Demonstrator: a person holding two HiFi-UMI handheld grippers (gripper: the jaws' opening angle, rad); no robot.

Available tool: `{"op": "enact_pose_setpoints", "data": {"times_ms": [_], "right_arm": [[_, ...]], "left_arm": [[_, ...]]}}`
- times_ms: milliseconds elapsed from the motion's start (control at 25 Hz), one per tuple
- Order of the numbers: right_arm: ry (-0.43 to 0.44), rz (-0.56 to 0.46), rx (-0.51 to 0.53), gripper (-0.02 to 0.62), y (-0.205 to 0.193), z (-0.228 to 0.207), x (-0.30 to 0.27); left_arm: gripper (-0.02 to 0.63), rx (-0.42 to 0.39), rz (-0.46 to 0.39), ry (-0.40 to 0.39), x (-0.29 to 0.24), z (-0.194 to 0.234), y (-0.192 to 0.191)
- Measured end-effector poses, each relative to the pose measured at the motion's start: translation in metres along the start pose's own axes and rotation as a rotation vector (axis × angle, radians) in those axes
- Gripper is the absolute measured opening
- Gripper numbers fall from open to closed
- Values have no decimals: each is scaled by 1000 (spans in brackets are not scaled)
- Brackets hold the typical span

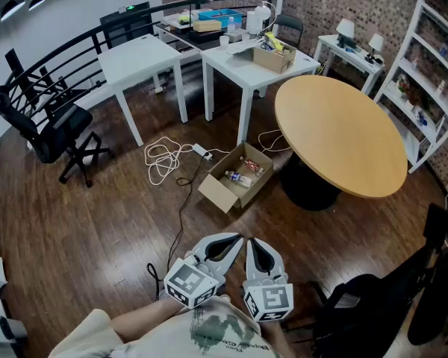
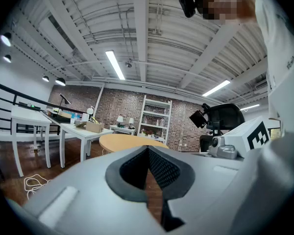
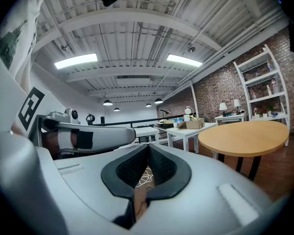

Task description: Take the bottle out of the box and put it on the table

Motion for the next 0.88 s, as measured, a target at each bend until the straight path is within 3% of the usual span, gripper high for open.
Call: {"op": "enact_pose_setpoints", "data": {"times_ms": [400, 640, 880], "right_arm": [[8, -5, -25, 0, -2, -34, 20], [-10, 2, -90, 0, -16, -47, 16], [-12, 28, -67, 0, -18, -58, -6]], "left_arm": [[-3, -7, 21, 0, -24, -28, -3], [-3, -5, 20, -10, -41, -23, -6], [-3, 23, 16, -12, -62, -1, -12]]}}
Point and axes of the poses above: the fingertips, and each gripper's own axes: x backward along the fingers, z to its left, y out of its top, the point moved 5 cm from there along x, backward along the fingers, and after that the axes turned 1 degree about z, right-handed, at the moved point
